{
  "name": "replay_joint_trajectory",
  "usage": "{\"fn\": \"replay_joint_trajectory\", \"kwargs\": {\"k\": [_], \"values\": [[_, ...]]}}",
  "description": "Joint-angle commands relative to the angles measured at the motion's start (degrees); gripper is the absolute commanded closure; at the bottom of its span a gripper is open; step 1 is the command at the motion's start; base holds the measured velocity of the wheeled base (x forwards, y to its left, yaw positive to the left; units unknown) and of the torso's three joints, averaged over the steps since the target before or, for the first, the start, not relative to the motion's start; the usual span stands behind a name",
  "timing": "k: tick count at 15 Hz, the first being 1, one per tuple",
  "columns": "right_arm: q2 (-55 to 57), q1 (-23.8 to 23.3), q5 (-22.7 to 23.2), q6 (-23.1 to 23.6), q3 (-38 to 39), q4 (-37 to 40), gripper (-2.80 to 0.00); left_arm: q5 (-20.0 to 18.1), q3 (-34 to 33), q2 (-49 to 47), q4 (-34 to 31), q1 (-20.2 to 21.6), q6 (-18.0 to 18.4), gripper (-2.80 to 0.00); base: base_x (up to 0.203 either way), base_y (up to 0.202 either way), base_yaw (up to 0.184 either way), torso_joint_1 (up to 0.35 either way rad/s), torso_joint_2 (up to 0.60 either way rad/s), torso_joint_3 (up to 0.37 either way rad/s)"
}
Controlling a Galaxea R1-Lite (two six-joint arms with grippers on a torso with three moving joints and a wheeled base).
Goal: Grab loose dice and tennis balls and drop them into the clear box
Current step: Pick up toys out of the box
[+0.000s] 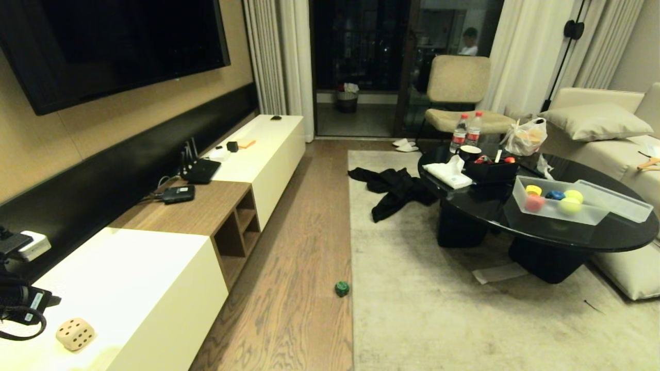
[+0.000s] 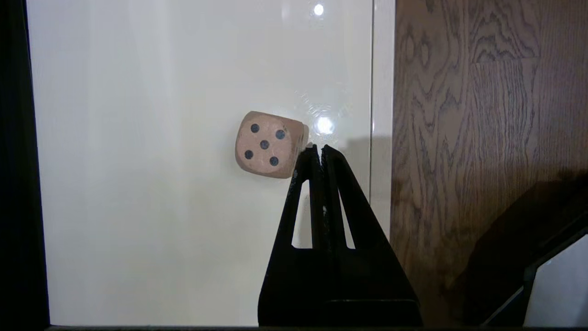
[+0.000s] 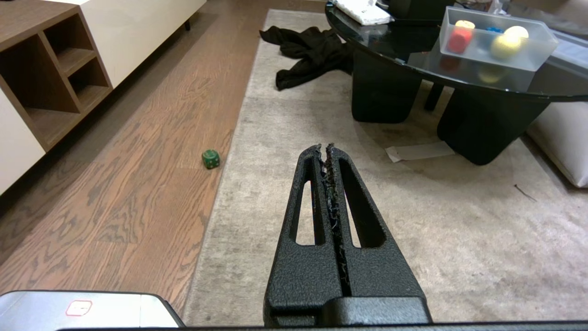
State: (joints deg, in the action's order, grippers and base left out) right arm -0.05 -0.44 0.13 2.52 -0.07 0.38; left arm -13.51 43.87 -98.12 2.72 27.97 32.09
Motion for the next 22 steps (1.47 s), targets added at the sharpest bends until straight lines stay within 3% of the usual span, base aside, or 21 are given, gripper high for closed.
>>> {"fn": "replay_joint_trajectory", "kwargs": {"k": [1,4,5,16,22], "values": [[0.0,0.0,0.0,0.0,0.0,0.0,0.0,0.6,1.8,-4.7,-0.1,0.2,0.4,0.0,0.0,0.0,0.0,0.0,0.0,0.0],[0.0,0.0,0.0,0.0,0.0,0.0,0.0,1.0,3.4,-8.0,0.3,1.0,1.0,0.0,0.0,0.0,0.0,0.0,0.0,0.0],[0.0,0.0,0.0,0.0,0.0,0.0,0.0,1.0,4.1,-8.7,0.4,1.2,1.0,-2.8,0.0,0.0,0.0,0.0,0.0,0.0],[0.0,0.0,0.0,0.0,0.0,0.0,0.0,1.8,11.2,-18.2,0.3,4.6,2.9,-2.8,0.0,0.0,0.0,0.0,0.0,0.0],[0.0,0.0,0.0,0.0,0.0,0.0,0.0,3.0,11.4,-21.1,0.4,5.0,3.6,-2.8,0.0,0.0,0.0,0.0,0.0,0.0]]}}
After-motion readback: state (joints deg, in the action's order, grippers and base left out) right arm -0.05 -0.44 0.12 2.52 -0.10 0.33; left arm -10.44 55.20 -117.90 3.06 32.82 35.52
